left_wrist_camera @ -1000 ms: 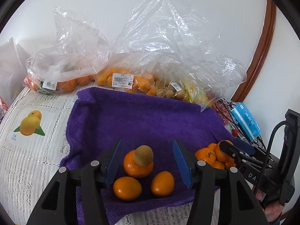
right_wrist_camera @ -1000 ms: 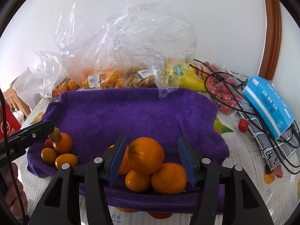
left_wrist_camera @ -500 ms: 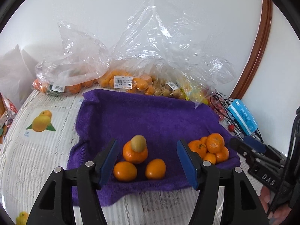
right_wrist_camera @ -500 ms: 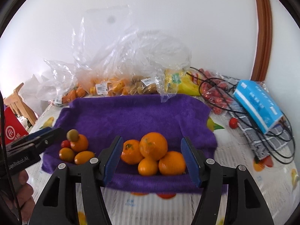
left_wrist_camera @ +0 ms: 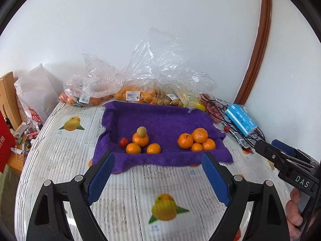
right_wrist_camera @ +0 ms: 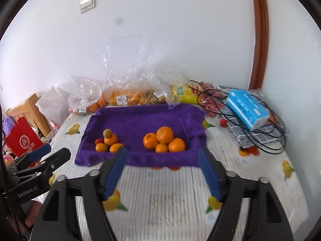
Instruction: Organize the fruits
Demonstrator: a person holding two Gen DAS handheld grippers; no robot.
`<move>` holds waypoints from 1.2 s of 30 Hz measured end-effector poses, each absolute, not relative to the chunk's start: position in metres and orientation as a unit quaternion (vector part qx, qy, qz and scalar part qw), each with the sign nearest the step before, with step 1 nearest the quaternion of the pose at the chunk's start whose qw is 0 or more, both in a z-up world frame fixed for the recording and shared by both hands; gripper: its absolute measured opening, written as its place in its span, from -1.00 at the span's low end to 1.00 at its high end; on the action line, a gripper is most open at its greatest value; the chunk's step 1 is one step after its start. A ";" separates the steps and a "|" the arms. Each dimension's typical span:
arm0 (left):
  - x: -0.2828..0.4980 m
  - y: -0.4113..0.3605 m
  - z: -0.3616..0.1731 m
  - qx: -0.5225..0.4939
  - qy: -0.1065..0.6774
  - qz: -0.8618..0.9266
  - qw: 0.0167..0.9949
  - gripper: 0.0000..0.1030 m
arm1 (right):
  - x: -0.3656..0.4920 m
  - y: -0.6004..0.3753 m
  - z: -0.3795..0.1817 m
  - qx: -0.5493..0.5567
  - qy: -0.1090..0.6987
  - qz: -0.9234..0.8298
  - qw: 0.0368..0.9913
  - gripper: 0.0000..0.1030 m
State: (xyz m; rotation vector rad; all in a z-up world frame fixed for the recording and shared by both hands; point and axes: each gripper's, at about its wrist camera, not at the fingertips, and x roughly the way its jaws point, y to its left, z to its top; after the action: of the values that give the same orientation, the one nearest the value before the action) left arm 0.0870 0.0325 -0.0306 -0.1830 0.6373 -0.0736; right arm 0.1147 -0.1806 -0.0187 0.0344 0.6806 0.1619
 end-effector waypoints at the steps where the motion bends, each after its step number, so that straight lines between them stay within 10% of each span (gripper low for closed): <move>1: 0.081 0.030 -0.028 -0.089 0.311 -0.036 0.946 0.73 | 0.105 -0.182 -0.015 0.017 0.326 0.078 0.942 0.64; 8: 0.036 0.015 -0.011 -0.070 0.304 -0.027 0.950 0.82 | 0.054 -0.196 0.001 0.033 0.296 0.076 0.951 0.98; 36: -0.001 -0.004 0.008 -0.045 0.282 -0.009 0.958 0.82 | 0.008 -0.215 0.018 0.026 0.287 0.051 0.956 0.98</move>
State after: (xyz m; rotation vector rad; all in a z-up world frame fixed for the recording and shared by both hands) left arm -0.0013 -0.0042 0.0076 -0.0909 0.5711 -0.0173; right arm 0.0075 -0.2147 0.0183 0.0534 0.5823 0.1032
